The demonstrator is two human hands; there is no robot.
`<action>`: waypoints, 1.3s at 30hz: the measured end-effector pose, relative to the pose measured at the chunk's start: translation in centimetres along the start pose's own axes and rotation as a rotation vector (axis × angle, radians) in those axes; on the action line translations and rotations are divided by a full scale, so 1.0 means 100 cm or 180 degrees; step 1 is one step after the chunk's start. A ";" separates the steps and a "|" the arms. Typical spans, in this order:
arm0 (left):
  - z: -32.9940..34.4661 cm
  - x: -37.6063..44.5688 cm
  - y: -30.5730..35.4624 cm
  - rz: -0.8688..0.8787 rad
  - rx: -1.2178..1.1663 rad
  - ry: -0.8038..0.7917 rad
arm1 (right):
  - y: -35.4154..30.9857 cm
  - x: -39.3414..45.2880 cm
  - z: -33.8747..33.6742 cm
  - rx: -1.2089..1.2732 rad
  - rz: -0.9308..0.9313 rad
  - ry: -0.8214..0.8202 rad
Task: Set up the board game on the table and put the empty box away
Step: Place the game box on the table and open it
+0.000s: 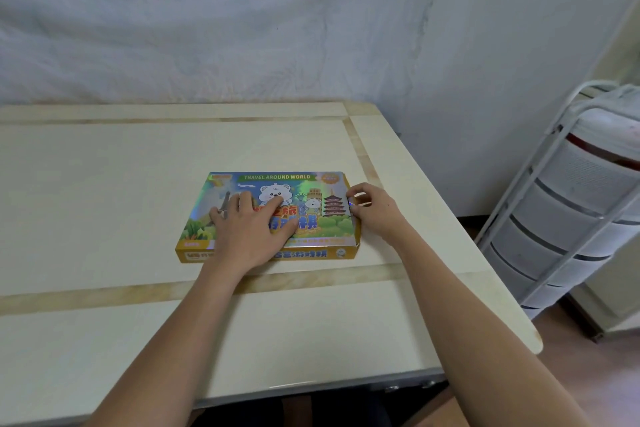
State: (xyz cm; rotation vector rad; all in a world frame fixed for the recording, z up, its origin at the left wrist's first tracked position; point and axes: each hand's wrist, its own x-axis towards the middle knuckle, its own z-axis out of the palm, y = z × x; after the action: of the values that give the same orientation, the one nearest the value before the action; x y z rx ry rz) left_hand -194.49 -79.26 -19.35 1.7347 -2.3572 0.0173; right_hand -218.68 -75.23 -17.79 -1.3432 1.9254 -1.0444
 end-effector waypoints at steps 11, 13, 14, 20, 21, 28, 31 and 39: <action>-0.003 0.001 -0.008 -0.0012 0.0006 0.0090 | -0.022 0.004 0.005 -0.2292 0.0055 0.0112; -0.003 0.001 -0.008 -0.0002 -0.0004 0.0113 | -0.028 0.008 0.008 -0.2319 0.0020 0.0114; -0.003 0.000 -0.008 0.0003 -0.0017 0.0122 | -0.031 0.011 0.009 -0.2252 -0.0041 0.0208; -0.006 -0.001 -0.006 0.0044 0.0087 0.0044 | -0.028 0.022 0.007 -0.0874 0.0124 -0.0037; -0.006 -0.001 -0.006 0.0062 0.0106 0.0028 | -0.024 0.023 0.006 -0.0523 0.0251 -0.0070; -0.003 0.001 -0.008 0.0141 0.0014 0.0064 | -0.028 0.020 0.000 0.0616 0.0827 -0.0761; -0.002 0.000 -0.014 0.0220 -0.0115 0.0152 | -0.036 0.019 -0.003 0.0508 0.0886 -0.1133; -0.003 0.000 -0.022 0.0254 -0.0205 0.0222 | -0.038 0.027 0.002 -0.0066 0.0807 -0.1221</action>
State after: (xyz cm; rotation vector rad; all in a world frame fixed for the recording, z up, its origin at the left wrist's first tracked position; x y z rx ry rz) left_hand -192.37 -79.89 -19.33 1.5845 -2.3487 0.0140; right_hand -217.52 -78.54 -14.73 -1.1717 1.7595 -0.5957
